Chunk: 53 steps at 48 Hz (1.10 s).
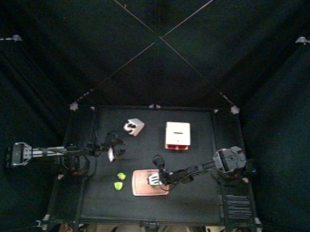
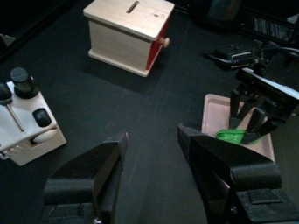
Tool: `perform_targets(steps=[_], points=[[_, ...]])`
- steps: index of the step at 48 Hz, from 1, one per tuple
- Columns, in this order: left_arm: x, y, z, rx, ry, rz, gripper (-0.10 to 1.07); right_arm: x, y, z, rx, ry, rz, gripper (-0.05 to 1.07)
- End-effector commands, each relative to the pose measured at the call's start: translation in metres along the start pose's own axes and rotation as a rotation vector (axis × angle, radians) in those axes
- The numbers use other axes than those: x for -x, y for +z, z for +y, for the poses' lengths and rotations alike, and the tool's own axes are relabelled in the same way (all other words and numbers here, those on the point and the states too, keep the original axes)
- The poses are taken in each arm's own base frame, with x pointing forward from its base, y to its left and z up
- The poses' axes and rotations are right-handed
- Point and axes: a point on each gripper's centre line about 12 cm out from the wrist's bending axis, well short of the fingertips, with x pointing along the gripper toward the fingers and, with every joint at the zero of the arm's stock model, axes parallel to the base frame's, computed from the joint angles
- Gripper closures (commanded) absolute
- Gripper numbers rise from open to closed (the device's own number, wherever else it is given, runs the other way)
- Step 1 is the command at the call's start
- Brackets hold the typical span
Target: Grab drawer handle
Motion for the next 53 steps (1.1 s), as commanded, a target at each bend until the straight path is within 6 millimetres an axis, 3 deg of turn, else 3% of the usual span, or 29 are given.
perform_targets(steps=[1,28,53], points=[[0.0,0.007,0.001,0.004,0.003,-0.018,0.12,0.01,0.002,0.012,-0.005,0.041,-0.001,0.19],[0.0,0.012,0.005,0.016,0.02,-0.03,0.13,0.038,0.015,0.007,0.017,0.037,-0.045,0.19],[0.0,0.016,0.004,0.048,0.015,-0.042,0.28,0.077,0.038,-0.041,0.084,-0.039,-0.133,0.19]])
